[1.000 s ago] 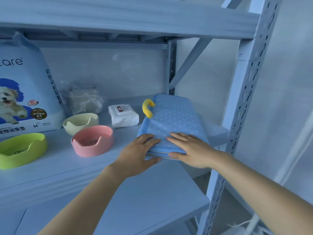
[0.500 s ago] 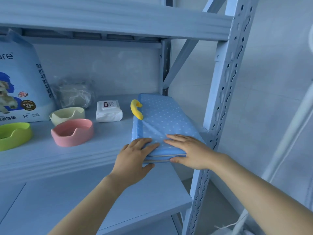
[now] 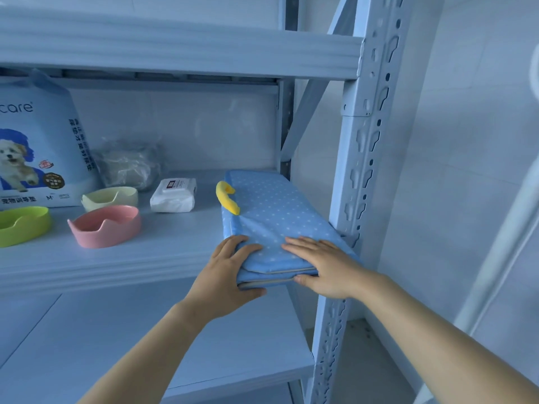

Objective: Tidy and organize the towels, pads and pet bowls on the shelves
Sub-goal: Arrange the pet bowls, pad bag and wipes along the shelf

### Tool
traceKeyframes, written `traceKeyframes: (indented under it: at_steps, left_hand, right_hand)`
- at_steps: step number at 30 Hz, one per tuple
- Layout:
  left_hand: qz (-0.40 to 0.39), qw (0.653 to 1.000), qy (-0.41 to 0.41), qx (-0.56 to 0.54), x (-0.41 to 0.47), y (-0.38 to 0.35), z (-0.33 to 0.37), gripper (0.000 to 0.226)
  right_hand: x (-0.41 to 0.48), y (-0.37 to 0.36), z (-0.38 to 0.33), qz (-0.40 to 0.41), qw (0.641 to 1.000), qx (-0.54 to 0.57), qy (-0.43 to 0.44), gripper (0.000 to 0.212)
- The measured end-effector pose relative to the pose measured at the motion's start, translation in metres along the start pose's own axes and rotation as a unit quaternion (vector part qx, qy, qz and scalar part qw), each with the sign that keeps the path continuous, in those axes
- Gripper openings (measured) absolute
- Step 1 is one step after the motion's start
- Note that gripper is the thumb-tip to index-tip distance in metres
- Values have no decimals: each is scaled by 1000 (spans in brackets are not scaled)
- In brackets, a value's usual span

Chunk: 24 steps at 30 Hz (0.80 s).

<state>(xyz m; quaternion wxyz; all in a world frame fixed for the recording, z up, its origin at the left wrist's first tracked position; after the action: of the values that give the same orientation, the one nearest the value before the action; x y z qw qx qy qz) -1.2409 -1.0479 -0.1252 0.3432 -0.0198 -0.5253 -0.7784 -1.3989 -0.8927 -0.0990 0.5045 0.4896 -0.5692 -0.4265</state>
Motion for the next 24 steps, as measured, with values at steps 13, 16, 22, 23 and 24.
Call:
traceKeyframes:
  at_steps: [13, 16, 22, 23, 24]
  left_hand:
    - [-40, 996, 76, 38, 23, 6, 2, 80]
    - [-37, 996, 75, 30, 22, 5, 1, 79]
    - [-31, 996, 75, 30, 19, 4, 2, 79]
    - [-28, 996, 72, 36, 18, 4, 4, 79]
    - [-24, 996, 69, 42, 17, 3, 5, 79]
  right_hand:
    - [26, -9, 22, 67, 998, 3, 6, 65]
    - [25, -11, 21, 73, 997, -11, 8, 65]
    - [22, -11, 18, 68, 997, -20, 9, 64]
    - [22, -11, 19, 66, 998, -16, 10, 64]
    - [21, -10, 19, 65, 998, -11, 11, 64]
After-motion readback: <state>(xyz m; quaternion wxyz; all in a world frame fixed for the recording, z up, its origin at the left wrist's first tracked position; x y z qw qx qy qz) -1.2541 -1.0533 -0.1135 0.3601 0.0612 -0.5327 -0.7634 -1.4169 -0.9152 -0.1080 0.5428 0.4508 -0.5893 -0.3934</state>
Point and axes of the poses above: each hand's wrist, its own x-axis towards the middle knuckle, its own y-axis out of the back of the hand, z = x × y, the point moved 2 cm from there along x, towards the middle knuckle, and after that the axes turned 14 degrees about y, right-handed, at the moved point
